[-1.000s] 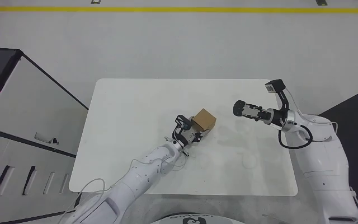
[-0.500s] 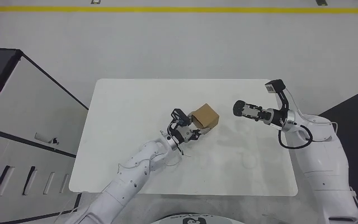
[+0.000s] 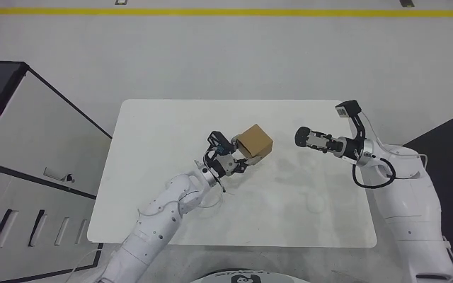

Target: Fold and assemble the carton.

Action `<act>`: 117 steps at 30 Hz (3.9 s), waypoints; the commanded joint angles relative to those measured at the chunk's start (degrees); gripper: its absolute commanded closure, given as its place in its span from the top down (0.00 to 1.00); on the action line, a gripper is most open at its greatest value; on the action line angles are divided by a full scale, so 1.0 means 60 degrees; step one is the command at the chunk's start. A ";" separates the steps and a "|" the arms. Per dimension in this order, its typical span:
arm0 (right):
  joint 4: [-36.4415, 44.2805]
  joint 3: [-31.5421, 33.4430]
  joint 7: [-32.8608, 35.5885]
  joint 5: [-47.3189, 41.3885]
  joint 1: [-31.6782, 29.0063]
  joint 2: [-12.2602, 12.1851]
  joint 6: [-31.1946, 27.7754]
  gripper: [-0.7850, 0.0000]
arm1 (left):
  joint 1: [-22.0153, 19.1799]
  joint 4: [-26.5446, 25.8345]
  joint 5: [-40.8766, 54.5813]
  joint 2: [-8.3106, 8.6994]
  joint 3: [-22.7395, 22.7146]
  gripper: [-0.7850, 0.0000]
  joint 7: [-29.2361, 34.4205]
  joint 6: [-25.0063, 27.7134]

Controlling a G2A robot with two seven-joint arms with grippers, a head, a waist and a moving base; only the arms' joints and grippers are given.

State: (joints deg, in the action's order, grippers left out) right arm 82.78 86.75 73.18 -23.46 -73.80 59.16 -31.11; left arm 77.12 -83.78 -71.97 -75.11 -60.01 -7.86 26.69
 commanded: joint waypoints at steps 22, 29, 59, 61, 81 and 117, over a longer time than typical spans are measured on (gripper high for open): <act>0.0000 0.0000 0.0000 0.0000 0.0000 0.0000 0.0000 1.00 | 0.2200 -0.4712 0.0770 0.0945 -0.3574 0.00 0.2040 0.3133; 0.0000 0.0000 0.0000 0.0000 0.0000 0.0000 0.0000 1.00 | 0.1502 -0.5836 0.1250 0.1112 -0.4399 0.00 0.1682 0.4364; 0.0000 0.0000 0.0000 0.0000 0.0000 0.0000 0.0000 1.00 | -0.1982 -0.6938 0.3066 0.1628 -0.2757 0.00 0.2971 0.5218; 0.0000 0.0000 0.0000 0.0000 0.0000 0.0000 0.0000 1.00 | -0.2569 -0.6704 0.3417 0.1663 -0.2247 0.00 0.3266 0.5218; 0.0000 0.0000 0.0000 0.0000 0.0000 0.0000 0.0000 1.00 | -0.3843 -0.5479 0.5747 0.1771 -0.1593 0.00 0.3370 0.5019; 0.0000 0.0000 0.0000 0.0000 0.0000 0.0000 0.0000 1.00 | -0.1846 -0.5479 1.2947 0.1955 -0.1318 0.00 0.4756 0.0101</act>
State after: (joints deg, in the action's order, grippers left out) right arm 82.78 86.75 73.18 -23.46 -73.80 59.16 -31.11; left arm 65.48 -116.34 -2.46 -63.43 -67.77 19.15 32.29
